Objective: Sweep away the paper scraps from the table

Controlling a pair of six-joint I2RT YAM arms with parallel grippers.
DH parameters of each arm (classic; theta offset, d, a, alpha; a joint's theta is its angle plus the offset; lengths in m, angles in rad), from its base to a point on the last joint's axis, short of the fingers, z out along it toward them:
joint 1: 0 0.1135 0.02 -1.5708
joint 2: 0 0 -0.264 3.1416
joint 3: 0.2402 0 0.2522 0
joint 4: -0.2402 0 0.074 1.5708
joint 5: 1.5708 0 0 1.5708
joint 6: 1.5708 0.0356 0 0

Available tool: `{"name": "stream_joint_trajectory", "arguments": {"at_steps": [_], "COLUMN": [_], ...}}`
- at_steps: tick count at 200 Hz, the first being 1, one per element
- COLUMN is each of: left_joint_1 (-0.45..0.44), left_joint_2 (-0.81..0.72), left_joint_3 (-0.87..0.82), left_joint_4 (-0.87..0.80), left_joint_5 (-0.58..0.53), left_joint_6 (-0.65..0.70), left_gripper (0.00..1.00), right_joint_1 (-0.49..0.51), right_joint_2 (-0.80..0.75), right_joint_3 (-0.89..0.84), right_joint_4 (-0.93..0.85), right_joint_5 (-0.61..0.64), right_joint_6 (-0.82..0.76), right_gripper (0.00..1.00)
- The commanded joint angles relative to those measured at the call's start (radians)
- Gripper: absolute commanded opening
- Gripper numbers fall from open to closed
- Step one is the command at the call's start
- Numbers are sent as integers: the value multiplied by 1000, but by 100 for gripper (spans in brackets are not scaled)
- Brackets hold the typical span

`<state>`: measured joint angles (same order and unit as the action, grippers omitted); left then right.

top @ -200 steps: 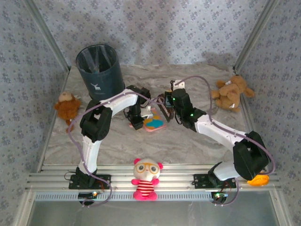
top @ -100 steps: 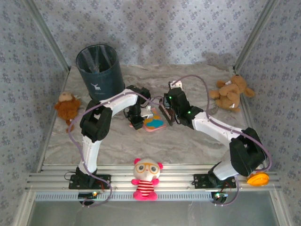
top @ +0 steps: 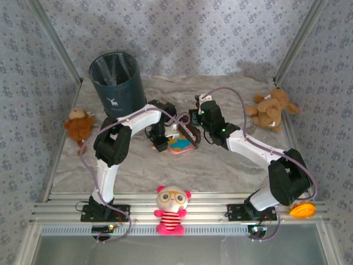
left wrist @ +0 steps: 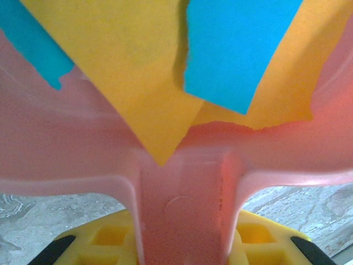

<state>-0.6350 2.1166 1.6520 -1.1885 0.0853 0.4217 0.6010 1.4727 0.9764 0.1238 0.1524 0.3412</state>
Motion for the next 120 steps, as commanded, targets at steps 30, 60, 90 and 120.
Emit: {"name": "stream_joint_trajectory", "arguments": {"at_steps": [30, 60, 90, 120], "left_joint_1": [-12, -11, -11, -11], "left_joint_2": [-10, -29, -52, -79], "left_joint_3": [2, -9, -42, -73], "left_joint_4": [-8, 26, 85, 143], "left_joint_5": [14, 11, 20, 6], "left_joint_6": [8, -4, -25, -53], "left_gripper": [0, 0, 0, 0], "right_joint_1": [-6, 12, 12, -5], "right_joint_2": [-52, -91, -150, -197], "right_joint_3": [-25, -34, -74, -94], "right_joint_4": [37, -16, -34, -59], "right_joint_5": [-18, 171, 284, 286], "right_joint_6": [60, 61, 83, 83], "right_gripper": [0, 0, 0, 0]}}
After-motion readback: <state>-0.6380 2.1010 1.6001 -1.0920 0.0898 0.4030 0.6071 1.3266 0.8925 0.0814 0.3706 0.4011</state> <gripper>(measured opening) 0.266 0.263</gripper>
